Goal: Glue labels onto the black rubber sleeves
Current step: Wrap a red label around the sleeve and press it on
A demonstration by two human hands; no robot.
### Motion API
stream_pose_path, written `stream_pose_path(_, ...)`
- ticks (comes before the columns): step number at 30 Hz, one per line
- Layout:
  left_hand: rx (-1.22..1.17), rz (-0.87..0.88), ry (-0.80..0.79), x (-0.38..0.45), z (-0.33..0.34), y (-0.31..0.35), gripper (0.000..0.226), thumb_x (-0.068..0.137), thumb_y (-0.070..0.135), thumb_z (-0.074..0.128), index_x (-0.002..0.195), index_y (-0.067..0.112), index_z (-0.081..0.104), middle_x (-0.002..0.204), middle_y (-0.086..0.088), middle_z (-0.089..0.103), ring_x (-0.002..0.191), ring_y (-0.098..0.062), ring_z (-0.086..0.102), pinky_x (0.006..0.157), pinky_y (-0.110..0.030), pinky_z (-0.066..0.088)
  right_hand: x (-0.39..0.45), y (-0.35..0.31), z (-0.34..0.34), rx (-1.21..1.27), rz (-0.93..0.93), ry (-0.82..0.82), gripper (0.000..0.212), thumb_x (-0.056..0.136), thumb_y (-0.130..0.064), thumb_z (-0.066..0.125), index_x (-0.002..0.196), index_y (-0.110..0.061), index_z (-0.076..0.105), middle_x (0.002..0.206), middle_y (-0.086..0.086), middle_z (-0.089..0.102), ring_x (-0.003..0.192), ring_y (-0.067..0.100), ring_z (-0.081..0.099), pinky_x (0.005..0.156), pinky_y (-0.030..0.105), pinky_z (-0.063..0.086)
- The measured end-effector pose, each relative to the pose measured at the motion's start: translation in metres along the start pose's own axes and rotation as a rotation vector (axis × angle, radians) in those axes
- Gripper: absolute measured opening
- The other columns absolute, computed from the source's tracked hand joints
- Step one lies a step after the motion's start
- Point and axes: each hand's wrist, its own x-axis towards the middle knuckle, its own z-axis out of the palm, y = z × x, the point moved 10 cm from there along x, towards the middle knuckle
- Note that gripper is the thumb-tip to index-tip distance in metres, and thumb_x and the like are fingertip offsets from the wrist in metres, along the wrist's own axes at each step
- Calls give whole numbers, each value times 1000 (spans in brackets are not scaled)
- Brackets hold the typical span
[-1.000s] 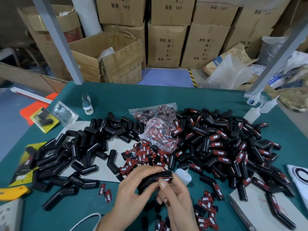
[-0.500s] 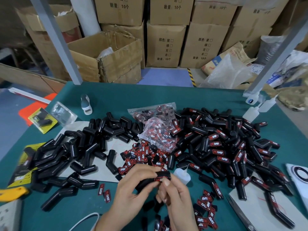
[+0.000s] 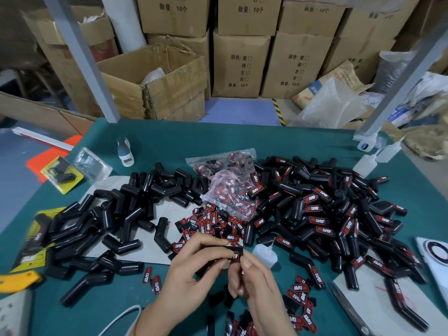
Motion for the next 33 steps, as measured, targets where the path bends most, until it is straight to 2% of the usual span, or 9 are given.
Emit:
stream_pose_path(3, -31, -75, -21, 2, 1, -6, 20, 98, 19, 68, 112, 24, 81, 116, 12, 64, 107, -19, 68, 92, -26, 53, 0, -2, 1, -27, 9, -33, 64, 94, -63, 61, 108, -1, 66, 67, 1, 50, 60, 13, 41, 65, 34, 35)
stream_pose_path(7, -68, -134, -72, 1, 3, -10, 23, 98, 21, 66, 114, 30, 80, 114, 14, 62, 107, -19, 68, 92, -25, 53, -1, -8, 3, -136, -31, -53, 38, 98, -46, 62, 127, -23, 71, 68, -7, 48, 61, 10, 41, 63, 28, 39)
stream_pose_path(9, -73, -149, -95, 0, 5, -11, 25, 98, 19, 66, 115, 32, 79, 114, 15, 61, 109, -20, 67, 93, -23, 52, -1, -9, 4, -161, -34, -36, 34, 96, -45, 66, 124, -27, 72, 69, -12, 54, 60, 8, 43, 62, 26, 40)
stream_pose_path(16, -55, -113, -109, 0, 7, -8, 30, 98, 13, 65, 119, 31, 78, 115, 12, 61, 109, -19, 66, 93, -21, 51, -2, -13, 4, -114, -31, -3, 31, 93, -43, 69, 118, -25, 75, 63, -19, 56, 54, 5, 39, 56, 19, 36)
stream_pose_path(21, -93, -156, -100, 0, 6, -12, 28, 98, 15, 65, 117, 29, 79, 114, 13, 62, 108, -20, 67, 91, -23, 53, -2, -16, 6, -89, -57, 0, 30, 94, -41, 63, 115, -24, 76, 55, -11, 40, 51, 7, 32, 64, 15, 45)
stream_pose_path(25, -130, -209, -94, -1, 7, -18, 24, 99, 19, 65, 115, 29, 80, 111, 11, 63, 104, -22, 67, 87, -33, 58, -2, -16, 8, -72, -41, -20, 32, 96, -40, 56, 112, -21, 76, 57, -5, 37, 52, 8, 32, 63, 13, 46)
stream_pose_path(33, -113, -192, -109, -1, 7, -18, 27, 99, 17, 65, 118, 31, 79, 112, 11, 63, 106, -22, 66, 90, -24, 54, -3, -21, 7, -127, -52, -19, 31, 100, -45, 56, 101, -20, 74, 59, -1, 38, 54, 11, 32, 58, 16, 37)
